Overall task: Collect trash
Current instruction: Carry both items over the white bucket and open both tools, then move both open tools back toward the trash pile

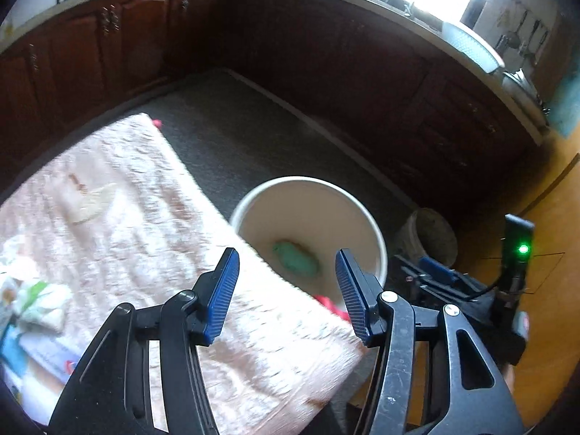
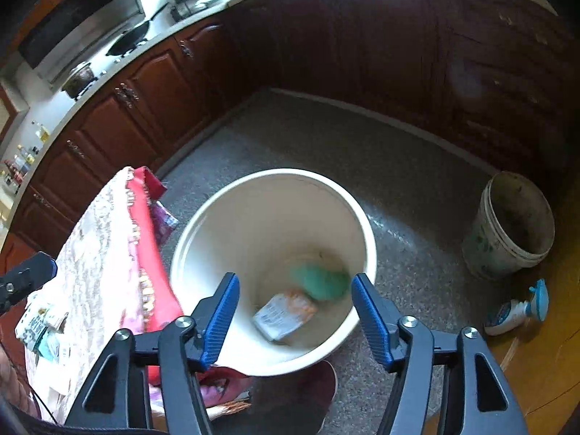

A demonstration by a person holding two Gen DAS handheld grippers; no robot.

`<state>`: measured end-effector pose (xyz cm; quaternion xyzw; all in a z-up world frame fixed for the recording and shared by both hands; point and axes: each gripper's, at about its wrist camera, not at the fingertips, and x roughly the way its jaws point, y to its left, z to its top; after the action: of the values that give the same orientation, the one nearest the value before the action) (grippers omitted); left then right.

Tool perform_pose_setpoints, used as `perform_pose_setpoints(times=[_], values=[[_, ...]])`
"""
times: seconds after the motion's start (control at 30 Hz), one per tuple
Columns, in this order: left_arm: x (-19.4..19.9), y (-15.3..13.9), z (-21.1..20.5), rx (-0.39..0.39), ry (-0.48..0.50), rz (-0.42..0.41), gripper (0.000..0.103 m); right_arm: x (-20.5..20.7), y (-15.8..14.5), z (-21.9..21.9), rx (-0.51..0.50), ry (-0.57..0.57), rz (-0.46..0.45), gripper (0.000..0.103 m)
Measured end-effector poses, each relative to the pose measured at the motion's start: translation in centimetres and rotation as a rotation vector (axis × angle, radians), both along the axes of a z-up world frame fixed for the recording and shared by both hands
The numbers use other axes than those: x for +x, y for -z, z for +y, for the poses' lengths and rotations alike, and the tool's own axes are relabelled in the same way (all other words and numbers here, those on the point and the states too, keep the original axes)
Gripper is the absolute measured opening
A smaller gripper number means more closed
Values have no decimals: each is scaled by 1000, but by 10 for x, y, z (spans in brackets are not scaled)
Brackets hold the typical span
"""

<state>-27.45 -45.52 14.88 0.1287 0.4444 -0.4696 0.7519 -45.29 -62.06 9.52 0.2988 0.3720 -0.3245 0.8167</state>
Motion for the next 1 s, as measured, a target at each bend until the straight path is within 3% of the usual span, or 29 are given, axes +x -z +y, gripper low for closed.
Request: perform_pose_setpoints(times=[0.47,0.77,1.0], values=[[9,-33,99,-13,-166,-189,54,39,-70,78,-143,-165,-97,72],[20,-38,162,-15,-273,-215,54,74,-87,134,-169,-297,-134,81],[44,-32,221,-12,-382,-183,54,108,-84,175,-154,-418,-132,82]])
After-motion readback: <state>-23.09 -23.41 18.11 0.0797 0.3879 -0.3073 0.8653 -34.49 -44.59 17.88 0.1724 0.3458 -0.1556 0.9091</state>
